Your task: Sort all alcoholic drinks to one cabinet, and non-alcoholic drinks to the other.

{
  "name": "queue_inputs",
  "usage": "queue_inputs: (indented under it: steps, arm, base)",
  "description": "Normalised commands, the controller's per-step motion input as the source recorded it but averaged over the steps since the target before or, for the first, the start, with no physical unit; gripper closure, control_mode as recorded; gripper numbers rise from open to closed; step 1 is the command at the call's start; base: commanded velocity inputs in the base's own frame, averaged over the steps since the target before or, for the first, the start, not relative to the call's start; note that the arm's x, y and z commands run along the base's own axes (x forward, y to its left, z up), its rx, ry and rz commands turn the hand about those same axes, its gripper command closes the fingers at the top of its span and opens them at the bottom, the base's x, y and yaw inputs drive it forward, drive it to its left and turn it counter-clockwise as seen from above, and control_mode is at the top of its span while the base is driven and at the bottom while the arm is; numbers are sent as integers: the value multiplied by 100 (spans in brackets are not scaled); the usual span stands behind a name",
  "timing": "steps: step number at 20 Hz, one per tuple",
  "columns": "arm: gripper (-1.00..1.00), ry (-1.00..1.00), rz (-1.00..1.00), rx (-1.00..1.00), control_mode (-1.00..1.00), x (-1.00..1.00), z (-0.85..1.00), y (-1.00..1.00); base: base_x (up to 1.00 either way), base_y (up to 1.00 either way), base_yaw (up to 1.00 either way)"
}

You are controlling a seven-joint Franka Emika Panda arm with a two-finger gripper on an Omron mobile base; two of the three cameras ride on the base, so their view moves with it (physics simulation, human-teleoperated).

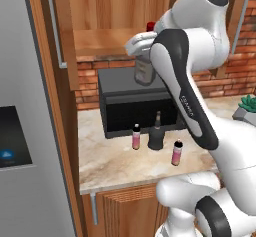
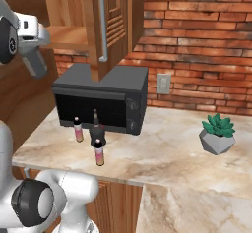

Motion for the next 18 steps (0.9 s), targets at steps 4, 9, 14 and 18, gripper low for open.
queue_inputs:
  steps: [4, 9, 14, 18]
  arm:
    - [100, -11, 13, 0, -100, 70, 15, 2]
    - [100, -16, 16, -2, -100, 35, 4, 6]
    - [100, -17, 14, -4, -100, 23, 24, 10]
    - [100, -14, 10, -1, -100, 69, 9, 11]
  base:
    - [0, 0, 0]
    - [0, 0, 0]
    - [0, 0, 0]
    - [0, 0, 0]
